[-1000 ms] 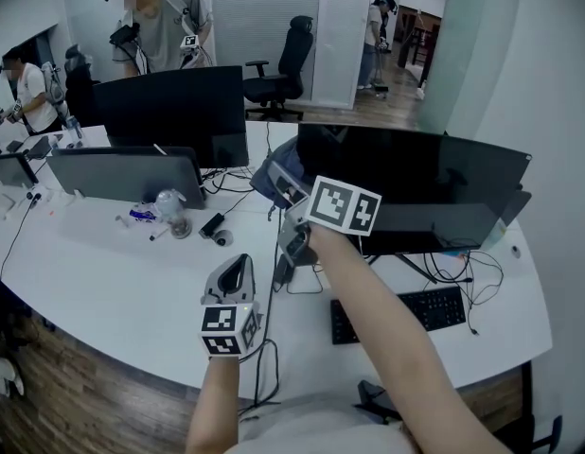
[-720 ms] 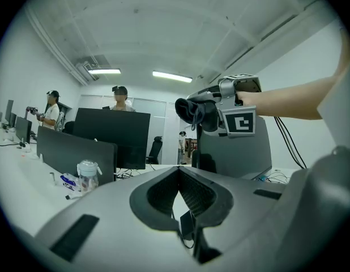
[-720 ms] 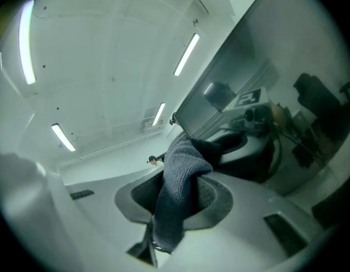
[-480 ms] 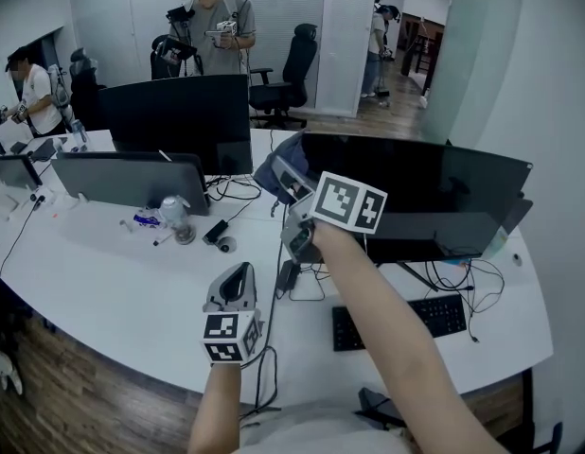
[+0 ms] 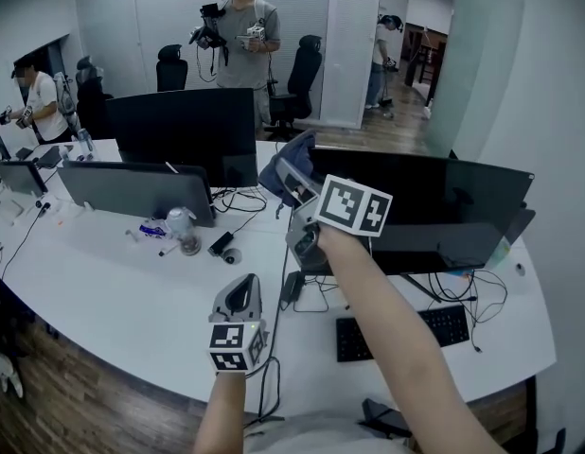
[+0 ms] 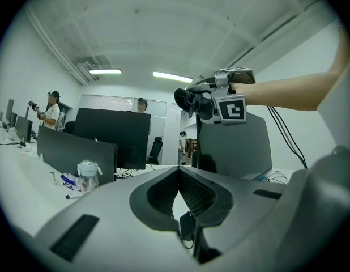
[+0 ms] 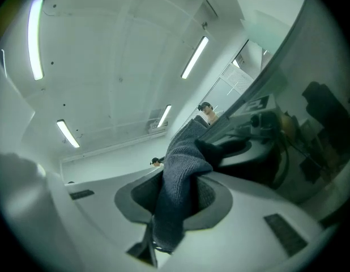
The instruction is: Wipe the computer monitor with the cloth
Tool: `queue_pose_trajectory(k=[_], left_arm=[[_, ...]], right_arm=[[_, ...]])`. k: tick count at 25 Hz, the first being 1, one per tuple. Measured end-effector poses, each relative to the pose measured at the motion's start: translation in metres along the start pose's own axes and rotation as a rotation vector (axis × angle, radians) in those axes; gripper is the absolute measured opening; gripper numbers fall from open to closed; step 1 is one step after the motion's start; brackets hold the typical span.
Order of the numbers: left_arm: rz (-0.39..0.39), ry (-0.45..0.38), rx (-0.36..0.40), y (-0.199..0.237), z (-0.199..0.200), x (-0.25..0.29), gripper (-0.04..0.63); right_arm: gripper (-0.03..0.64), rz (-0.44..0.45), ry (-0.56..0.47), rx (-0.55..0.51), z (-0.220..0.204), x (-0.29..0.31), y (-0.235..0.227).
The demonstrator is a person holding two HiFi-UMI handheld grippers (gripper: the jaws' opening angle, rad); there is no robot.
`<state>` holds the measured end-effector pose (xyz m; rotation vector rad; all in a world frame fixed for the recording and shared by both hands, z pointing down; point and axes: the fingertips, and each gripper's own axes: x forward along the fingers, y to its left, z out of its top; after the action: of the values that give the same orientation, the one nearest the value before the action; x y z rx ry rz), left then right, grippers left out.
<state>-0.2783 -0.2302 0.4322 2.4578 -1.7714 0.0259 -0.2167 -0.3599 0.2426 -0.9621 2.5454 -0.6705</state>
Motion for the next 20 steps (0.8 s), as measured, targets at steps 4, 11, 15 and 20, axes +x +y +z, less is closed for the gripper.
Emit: queue_pose_trajectory(k=[4,11,15,20], left_arm=[[-0.005,-0.018,0.002,-0.002,0.009,0.005,0.009],[-0.026,-0.092,0.034,-0.006,0.057,0.022,0.009],[-0.041,-0.13,0.058,-0.01,0.088,0.033,0.009],[-0.059,-0.156,0.08,-0.015,0.114,0.045,0.009]], right_arm=[[0.095,0.014,-0.006,-0.011,0.007,0.002,0.004],[0.095,0.031,-0.019,-0.04,0.022,0.003,0.014],[0.095,0.042,-0.022,-0.057,0.03,0.003,0.019],[0.095,0.055,-0.044,-0.08,0.048,-0.002,0.023]])
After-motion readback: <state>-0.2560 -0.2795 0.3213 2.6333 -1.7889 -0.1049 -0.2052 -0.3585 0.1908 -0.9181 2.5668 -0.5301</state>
